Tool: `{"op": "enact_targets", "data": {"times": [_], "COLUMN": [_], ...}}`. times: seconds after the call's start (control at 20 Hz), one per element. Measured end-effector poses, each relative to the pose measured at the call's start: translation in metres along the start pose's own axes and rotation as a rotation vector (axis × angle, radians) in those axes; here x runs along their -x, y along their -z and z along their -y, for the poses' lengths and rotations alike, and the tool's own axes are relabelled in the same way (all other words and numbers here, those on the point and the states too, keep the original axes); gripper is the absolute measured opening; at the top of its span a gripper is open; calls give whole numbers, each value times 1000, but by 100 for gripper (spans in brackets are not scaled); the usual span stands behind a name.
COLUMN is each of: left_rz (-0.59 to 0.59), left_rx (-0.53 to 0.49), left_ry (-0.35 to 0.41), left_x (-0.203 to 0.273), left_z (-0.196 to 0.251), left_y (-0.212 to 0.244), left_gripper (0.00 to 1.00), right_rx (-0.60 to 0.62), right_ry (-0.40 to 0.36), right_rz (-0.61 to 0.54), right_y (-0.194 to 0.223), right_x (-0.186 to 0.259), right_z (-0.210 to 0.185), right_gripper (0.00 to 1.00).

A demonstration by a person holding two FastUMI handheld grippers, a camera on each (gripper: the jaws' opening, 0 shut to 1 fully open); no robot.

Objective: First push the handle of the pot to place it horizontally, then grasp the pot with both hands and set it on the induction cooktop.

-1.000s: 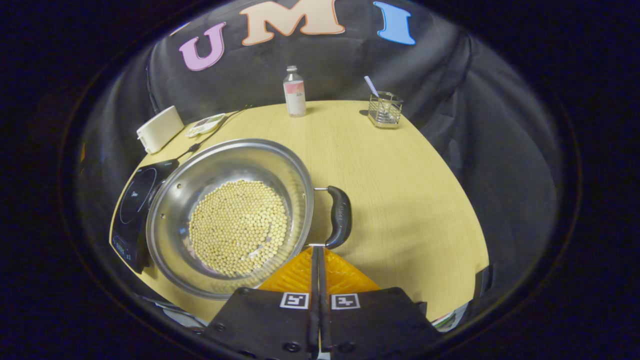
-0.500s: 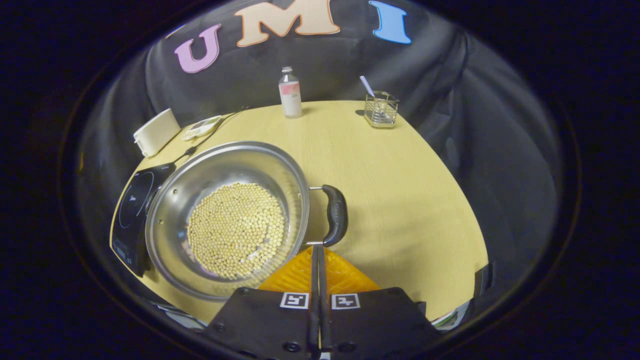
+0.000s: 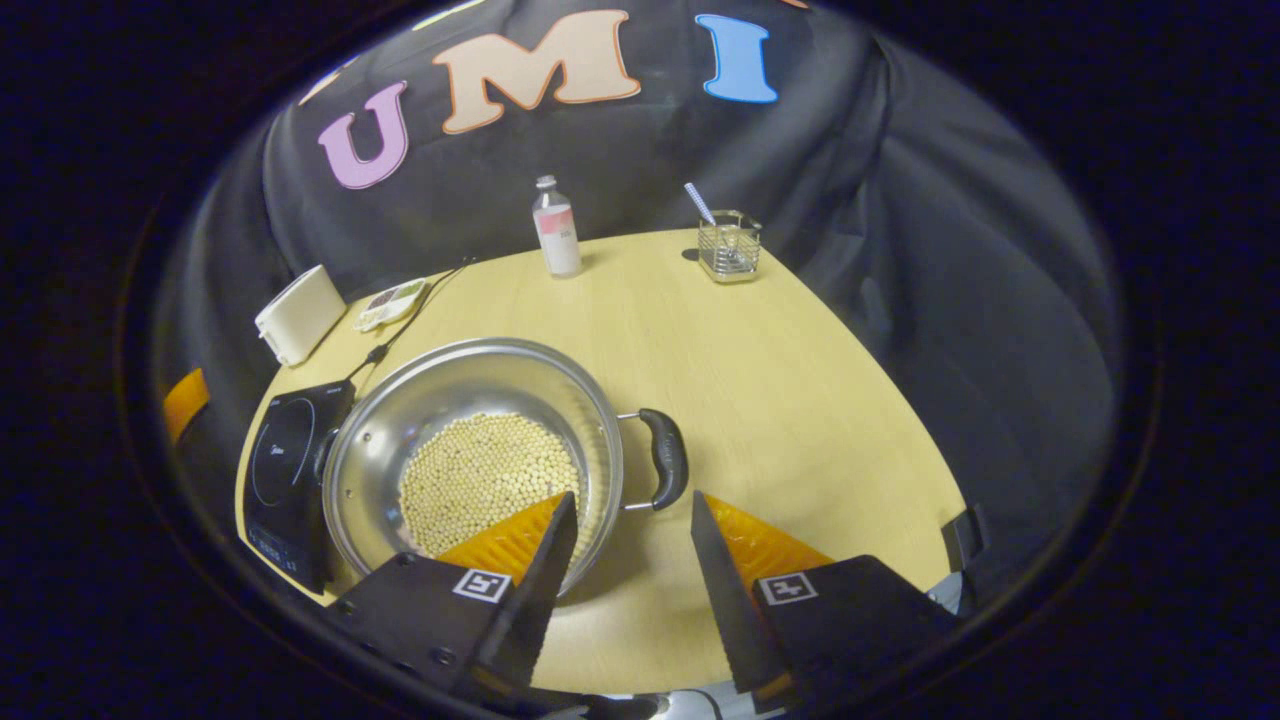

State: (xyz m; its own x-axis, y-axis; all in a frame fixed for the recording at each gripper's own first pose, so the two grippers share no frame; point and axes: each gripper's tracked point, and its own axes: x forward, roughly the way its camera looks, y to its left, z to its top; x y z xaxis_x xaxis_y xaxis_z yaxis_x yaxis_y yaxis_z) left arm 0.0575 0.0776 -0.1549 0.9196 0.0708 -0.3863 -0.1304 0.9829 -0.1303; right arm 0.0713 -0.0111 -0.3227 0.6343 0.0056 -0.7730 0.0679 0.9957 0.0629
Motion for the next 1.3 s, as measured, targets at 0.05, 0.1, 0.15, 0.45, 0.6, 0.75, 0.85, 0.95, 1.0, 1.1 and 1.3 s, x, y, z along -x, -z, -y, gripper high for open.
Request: {"op": "enact_targets", "data": {"times": [0.05, 0.1, 0.15, 0.45, 0.6, 0.75, 0.85, 0.95, 1.0, 1.1, 1.3], "left_rz": [-4, -15, -18, -85, -150, -245, -289, -315, -338, -367, -412], "left_rx": [14, 15, 3, -53, -52, 4, 16, 16, 18, 19, 40], "left_ry": [-1, 3, 4, 40, 26, 14, -24, -40, -36, -37, -48], "left_x": [-6, -11, -17, -45, -66, -81, -91, -97, -97, -99, -101], "left_z": [-2, -1, -1, 18, 18, 19, 8, 6, 8, 8, 9], "left_y": [3, 5, 7, 33, 52, 81, 94, 104, 112, 122, 137], "left_gripper": [97, 97, 97, 97, 97, 98, 98, 98, 98, 98, 98], "right_rx": [10, 15, 17, 29, 21, 36, 34, 31, 37, 46, 57], "right_ry": [3, -7, -18, -61, -81, -89, -96, -108, -110, -123, -134], "right_rz": [6, 9, 7, -19, -69, -104, -133, -151, -159, -179, -201], "right_y": [-3, -6, -9, -20, -18, -17, -13, -10, -8, -3, 2], "right_x": [-1, -1, 0, -25, -46, -65, -74, -81, -85, -88, -97], "right_z": [-1, -3, -6, -10, -4, 3, 6, 6, 5, 3, 0], "right_gripper": [78, 78, 77, 98, 98, 98, 98, 97, 96, 96, 96]}}
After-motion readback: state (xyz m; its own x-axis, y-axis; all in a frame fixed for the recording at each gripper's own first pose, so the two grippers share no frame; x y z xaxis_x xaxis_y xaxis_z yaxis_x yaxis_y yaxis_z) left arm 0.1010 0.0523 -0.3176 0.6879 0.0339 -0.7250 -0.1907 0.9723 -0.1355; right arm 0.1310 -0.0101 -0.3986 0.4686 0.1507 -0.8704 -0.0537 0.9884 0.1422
